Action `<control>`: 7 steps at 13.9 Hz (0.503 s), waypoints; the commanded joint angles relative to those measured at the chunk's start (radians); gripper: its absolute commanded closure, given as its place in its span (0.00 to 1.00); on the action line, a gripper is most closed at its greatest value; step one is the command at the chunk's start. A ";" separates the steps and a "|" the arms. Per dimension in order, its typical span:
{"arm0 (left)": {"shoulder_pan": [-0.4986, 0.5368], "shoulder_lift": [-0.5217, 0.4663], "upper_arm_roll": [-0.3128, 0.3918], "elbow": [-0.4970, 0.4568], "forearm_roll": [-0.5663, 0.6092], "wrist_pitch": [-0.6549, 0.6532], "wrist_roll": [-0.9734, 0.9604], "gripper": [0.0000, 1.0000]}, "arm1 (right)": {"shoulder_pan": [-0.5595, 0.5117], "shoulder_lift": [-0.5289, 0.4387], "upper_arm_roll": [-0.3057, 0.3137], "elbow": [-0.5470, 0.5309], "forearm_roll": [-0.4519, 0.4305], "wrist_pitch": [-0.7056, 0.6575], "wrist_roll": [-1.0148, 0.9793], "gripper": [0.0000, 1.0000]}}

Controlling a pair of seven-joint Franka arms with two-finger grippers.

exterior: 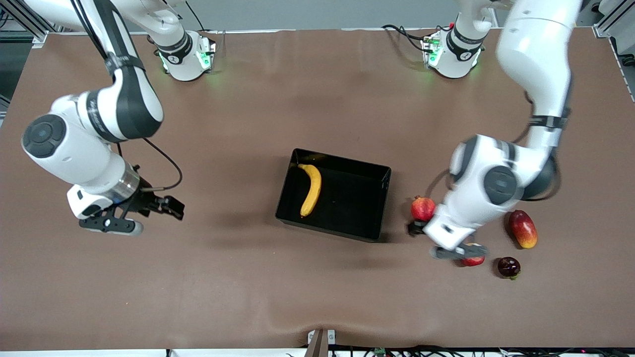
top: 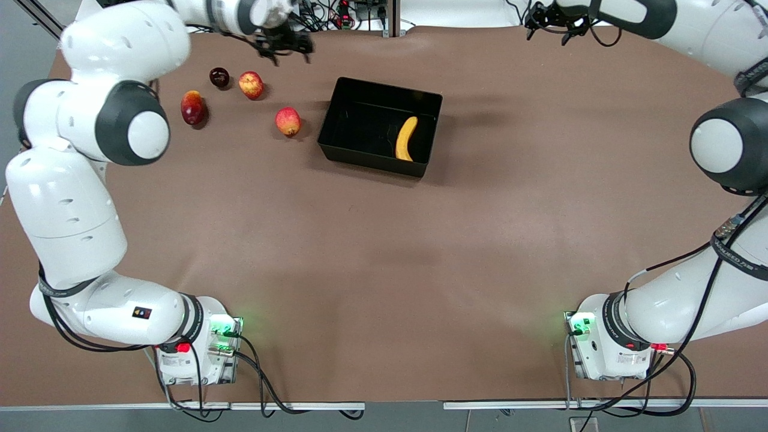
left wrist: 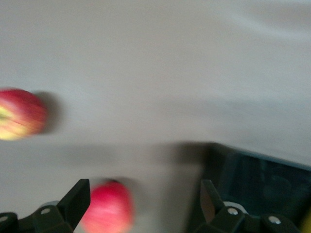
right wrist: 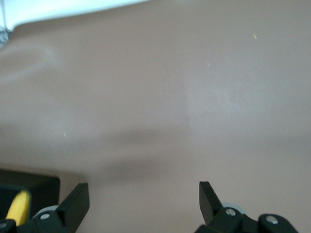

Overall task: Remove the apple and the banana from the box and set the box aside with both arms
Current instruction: 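Move the left gripper back into the tray over the yellow banana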

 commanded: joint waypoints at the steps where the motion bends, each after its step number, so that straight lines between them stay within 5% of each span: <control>1: -0.114 -0.003 0.022 -0.014 0.017 -0.007 -0.097 0.00 | 0.022 0.071 0.006 0.025 0.013 0.133 0.000 0.00; 7: -0.244 0.048 0.023 -0.011 0.017 0.029 -0.194 0.00 | 0.028 0.090 0.005 -0.004 0.010 0.173 -0.006 0.00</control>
